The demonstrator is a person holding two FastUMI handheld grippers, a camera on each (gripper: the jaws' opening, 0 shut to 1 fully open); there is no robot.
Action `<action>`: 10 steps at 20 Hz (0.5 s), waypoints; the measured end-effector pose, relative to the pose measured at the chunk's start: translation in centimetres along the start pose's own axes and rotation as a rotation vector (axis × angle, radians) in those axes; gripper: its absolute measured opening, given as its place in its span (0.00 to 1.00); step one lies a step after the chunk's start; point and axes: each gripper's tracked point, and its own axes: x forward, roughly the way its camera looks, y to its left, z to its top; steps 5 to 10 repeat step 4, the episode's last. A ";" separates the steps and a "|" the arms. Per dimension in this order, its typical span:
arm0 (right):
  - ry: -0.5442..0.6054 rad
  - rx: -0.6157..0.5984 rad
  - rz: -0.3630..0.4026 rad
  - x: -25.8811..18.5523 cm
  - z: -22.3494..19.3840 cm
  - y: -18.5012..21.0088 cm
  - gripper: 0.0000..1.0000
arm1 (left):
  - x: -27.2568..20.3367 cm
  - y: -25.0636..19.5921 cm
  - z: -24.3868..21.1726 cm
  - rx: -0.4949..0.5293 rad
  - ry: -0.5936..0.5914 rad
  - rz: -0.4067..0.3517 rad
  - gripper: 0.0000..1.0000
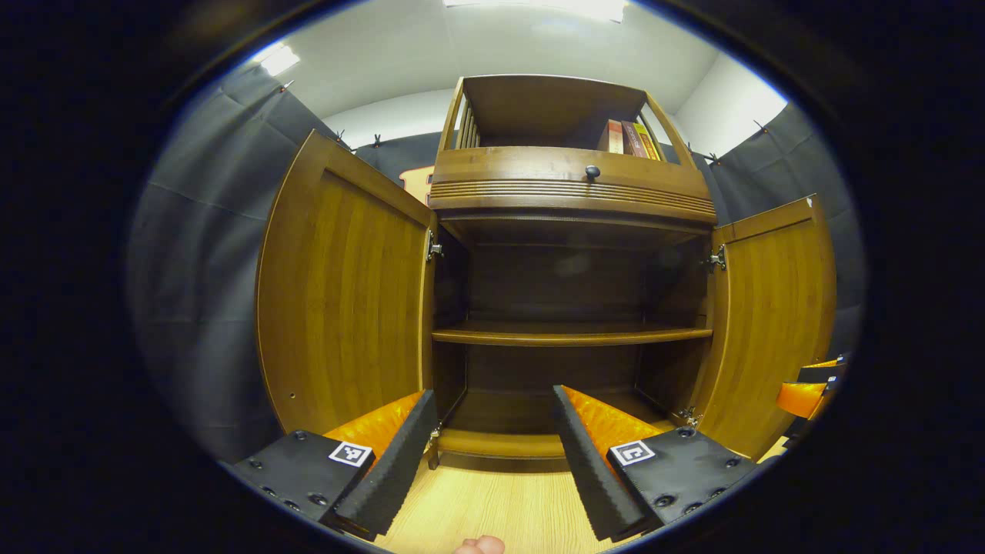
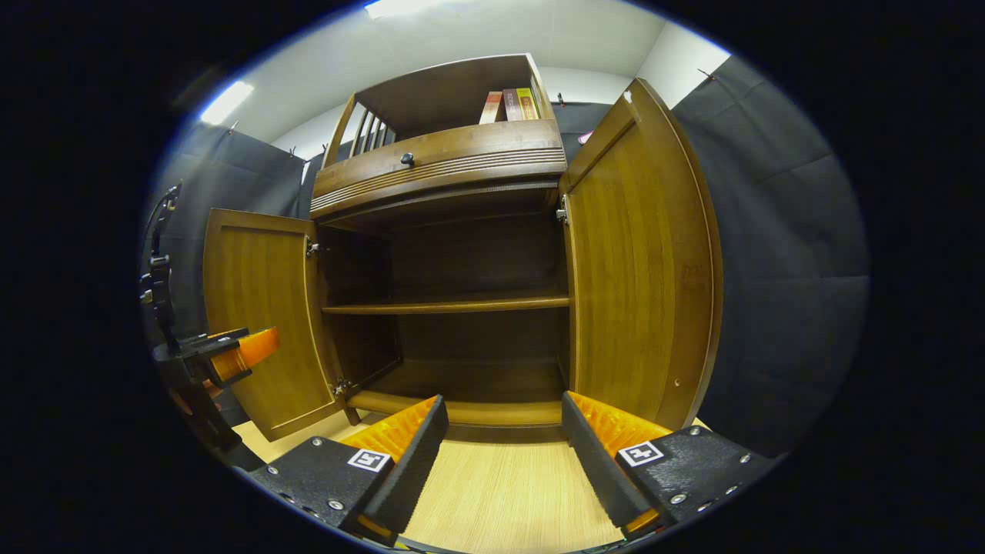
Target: Open the right door of the double-door shoe cabinet with the right hand, and open the left door with the left hand.
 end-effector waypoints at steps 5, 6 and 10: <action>-0.004 -0.002 0.002 0.1 0.1 0.1 0.92 | 0.0 -0.2 0.3 0.006 -0.011 -0.004 0.97; -0.004 -0.002 0.002 0.1 0.1 0.1 0.92 | 0.0 -0.2 0.3 0.006 -0.011 -0.004 0.97; -0.004 -0.002 0.002 0.1 0.1 0.1 0.92 | 0.0 -0.2 0.3 0.006 -0.011 -0.004 0.97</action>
